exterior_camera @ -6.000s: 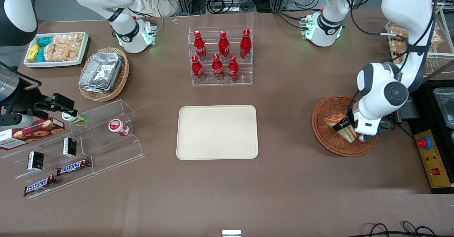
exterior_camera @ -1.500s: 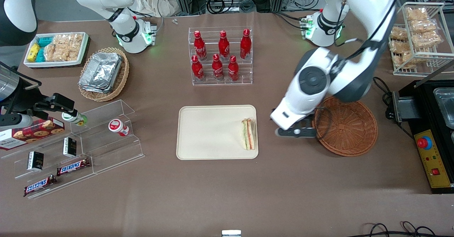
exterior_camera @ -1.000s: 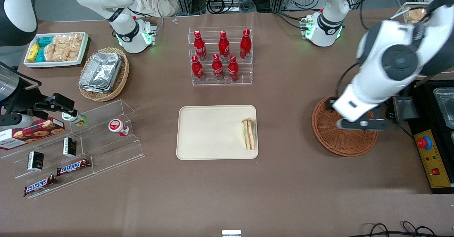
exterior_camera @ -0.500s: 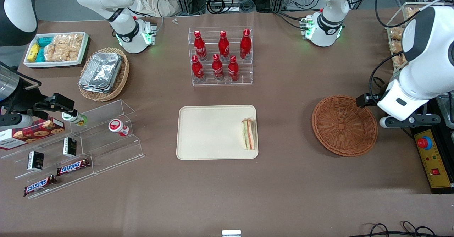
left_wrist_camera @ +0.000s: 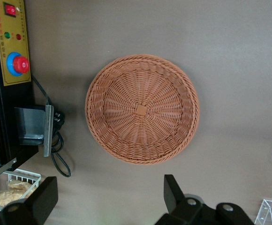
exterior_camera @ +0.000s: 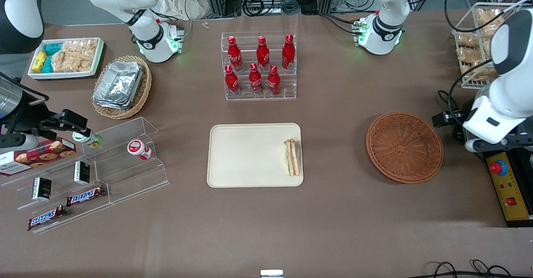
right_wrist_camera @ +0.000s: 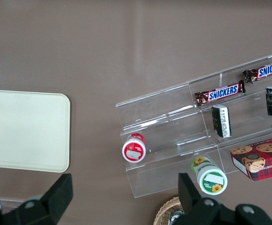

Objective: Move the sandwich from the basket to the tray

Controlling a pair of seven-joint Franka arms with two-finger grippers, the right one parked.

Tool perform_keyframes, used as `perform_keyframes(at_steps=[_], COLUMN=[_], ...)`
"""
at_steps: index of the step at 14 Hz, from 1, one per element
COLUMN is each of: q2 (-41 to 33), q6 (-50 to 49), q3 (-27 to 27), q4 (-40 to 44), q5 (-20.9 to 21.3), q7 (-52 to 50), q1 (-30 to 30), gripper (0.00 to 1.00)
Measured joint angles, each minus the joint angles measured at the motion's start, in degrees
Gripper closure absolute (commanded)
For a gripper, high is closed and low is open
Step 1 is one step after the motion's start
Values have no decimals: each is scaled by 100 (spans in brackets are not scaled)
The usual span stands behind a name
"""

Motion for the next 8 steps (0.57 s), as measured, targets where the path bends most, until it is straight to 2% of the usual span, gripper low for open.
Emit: perform_keyframes(at_steps=[2,6,8], q2=[-9,-175,-248], q6=[0,5,6], q3=[257,2429,2775], q4=[5,21,21], q5=[-160,-904,-1006], q7=[136,1186,1391], q1=[-94,-1456,-1694], gripper=[0,0,0])
